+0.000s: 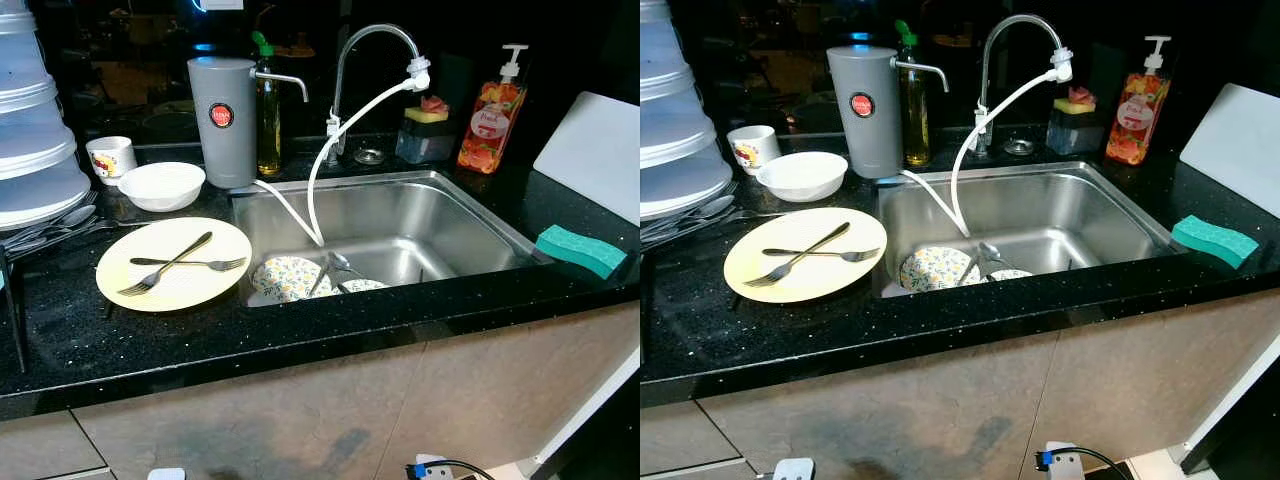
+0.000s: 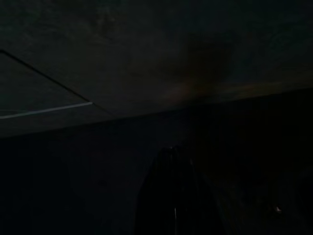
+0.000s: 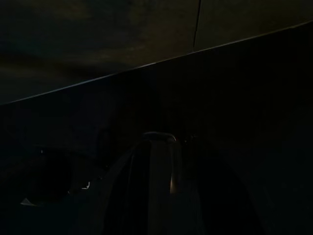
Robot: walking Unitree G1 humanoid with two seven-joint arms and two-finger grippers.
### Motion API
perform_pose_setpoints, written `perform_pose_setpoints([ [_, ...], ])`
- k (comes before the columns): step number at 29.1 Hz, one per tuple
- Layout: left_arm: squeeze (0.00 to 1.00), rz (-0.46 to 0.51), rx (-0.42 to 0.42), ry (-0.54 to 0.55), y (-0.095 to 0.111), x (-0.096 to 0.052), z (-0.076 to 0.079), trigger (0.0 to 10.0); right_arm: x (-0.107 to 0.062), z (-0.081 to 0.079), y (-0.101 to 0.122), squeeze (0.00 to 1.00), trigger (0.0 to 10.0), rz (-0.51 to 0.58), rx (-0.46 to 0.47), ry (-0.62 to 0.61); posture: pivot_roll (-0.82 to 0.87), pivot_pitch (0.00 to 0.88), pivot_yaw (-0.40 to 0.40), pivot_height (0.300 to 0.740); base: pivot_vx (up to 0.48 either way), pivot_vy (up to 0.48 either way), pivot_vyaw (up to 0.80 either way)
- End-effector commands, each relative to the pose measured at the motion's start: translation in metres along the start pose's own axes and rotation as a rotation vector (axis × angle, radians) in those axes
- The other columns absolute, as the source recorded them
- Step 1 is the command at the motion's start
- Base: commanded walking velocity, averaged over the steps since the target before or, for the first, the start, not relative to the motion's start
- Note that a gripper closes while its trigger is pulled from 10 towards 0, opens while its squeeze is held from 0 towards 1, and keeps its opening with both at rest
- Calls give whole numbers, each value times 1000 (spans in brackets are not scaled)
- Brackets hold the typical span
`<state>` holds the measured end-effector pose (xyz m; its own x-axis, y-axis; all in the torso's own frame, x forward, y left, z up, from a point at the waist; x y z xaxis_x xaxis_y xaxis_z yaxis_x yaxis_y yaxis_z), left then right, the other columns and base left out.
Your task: Kitchen organization
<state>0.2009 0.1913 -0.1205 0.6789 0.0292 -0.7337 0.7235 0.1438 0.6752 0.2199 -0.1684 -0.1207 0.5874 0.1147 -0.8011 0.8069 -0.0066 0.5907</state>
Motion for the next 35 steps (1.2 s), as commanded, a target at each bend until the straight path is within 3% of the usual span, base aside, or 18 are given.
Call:
perform_pose_setpoints([
  [1, 0, -13, 38, 14, -2, -1, -5, 10000, -1, 0, -8, 0, 10000, -27, -2, -2, 32, 10, -24, 740, 0, 0, 0],
  [35, 0, 3, 72, -9, 7, 3, 2, 10000, -1, 6, -6, 0, 10000, -33, -24, -29, 38, 9, -14, 740, 0, 0, 0],
])
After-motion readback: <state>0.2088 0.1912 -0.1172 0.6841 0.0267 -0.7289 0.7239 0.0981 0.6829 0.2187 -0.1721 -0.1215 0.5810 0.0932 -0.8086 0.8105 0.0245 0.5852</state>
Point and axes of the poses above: a point about 5 cm out from each wrist's last joint towards the gripper, its own x axis pointing out of the wrist towards the gripper, its own y axis along the axis of the wrist's last joint, z = x × y, the point moved 5 cm from there along x, pointing out of the wrist towards the gripper, and after that the axes turned 5 degrees about -x, right-handed, at the moved point
